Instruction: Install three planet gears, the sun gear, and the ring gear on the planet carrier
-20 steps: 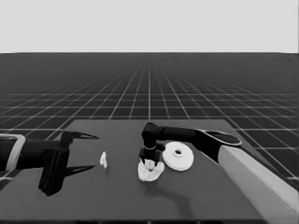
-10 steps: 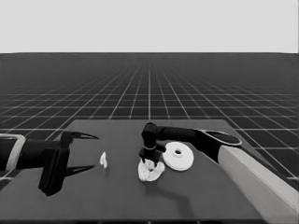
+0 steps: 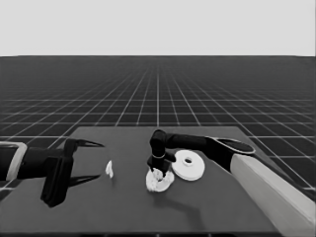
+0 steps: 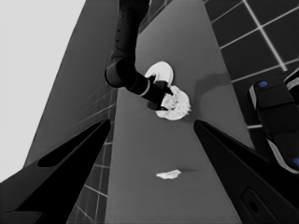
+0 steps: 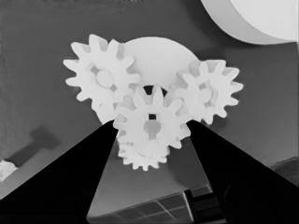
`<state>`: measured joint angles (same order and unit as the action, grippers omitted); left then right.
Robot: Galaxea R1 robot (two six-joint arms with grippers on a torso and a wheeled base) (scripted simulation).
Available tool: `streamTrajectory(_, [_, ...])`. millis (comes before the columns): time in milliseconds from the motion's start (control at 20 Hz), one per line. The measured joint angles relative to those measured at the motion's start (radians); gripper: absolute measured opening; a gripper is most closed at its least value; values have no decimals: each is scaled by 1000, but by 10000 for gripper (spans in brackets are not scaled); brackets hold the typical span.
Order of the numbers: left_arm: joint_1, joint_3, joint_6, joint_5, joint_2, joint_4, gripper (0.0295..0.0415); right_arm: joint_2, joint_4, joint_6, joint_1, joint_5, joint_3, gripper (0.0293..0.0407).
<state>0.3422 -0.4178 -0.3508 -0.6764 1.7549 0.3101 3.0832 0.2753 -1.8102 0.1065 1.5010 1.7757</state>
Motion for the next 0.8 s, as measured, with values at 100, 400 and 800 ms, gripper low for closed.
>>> streamTrajectory(100, [0,0,0,0,0,0,385,0,0,-21,0,0,0,312])
streamTrajectory(400, [0,0,0,0,0,0,385,0,0,-84,0,0,0,312])
streamTrajectory(800, [0,0,0,0,0,0,385,0,0,-168,0,0,0,312])
